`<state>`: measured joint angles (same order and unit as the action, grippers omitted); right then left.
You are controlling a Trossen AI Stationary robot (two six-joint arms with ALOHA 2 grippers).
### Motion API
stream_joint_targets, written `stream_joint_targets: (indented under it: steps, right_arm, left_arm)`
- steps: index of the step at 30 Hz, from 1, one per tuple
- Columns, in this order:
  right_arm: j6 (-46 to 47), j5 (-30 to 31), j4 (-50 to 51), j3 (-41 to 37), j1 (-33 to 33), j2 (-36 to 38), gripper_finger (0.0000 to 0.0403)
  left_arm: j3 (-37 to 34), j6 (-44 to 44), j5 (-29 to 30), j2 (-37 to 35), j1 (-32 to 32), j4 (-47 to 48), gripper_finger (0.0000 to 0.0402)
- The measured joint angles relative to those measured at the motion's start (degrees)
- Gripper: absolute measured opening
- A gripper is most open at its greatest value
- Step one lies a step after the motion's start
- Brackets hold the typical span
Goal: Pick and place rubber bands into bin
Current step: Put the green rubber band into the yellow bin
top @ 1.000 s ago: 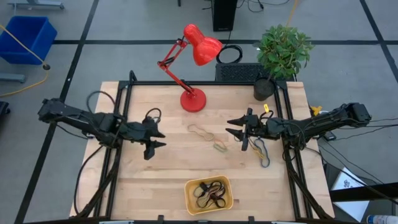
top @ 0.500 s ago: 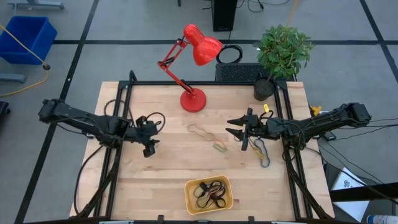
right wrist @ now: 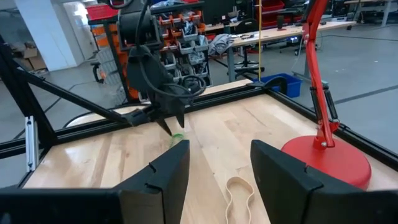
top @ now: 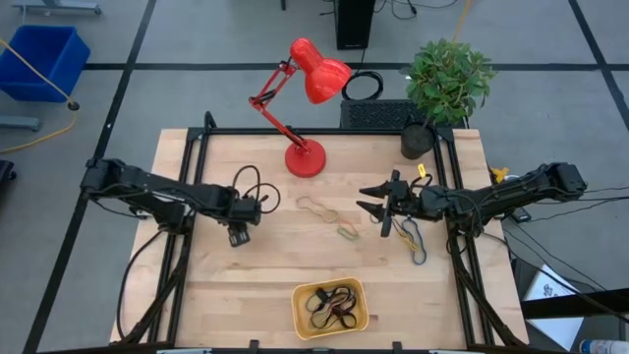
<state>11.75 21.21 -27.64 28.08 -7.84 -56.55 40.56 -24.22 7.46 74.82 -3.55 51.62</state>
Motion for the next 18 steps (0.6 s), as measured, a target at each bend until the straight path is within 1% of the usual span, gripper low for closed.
stream_joint_targets:
  steps: [7, 13, 18]
  right_arm:
    - [0.00, 0.00, 0.04, 0.00, 0.00, 0.00, 0.0164]
    - [-0.19, 0.00, 0.13, 0.00, 0.00, 0.00, 0.0164]
    - [-0.42, -0.01, 0.39, 0.00, 0.00, 0.00, 0.0164]
  left_arm:
    - [0.04, 7.76, -3.50, 3.24, 1.80, -2.37, 0.0179]
    - [0.04, 12.37, -3.32, 6.05, 3.22, -2.67, 0.0179]
    - [0.04, 15.81, -2.97, 8.51, 4.26, -5.41, 0.0179]
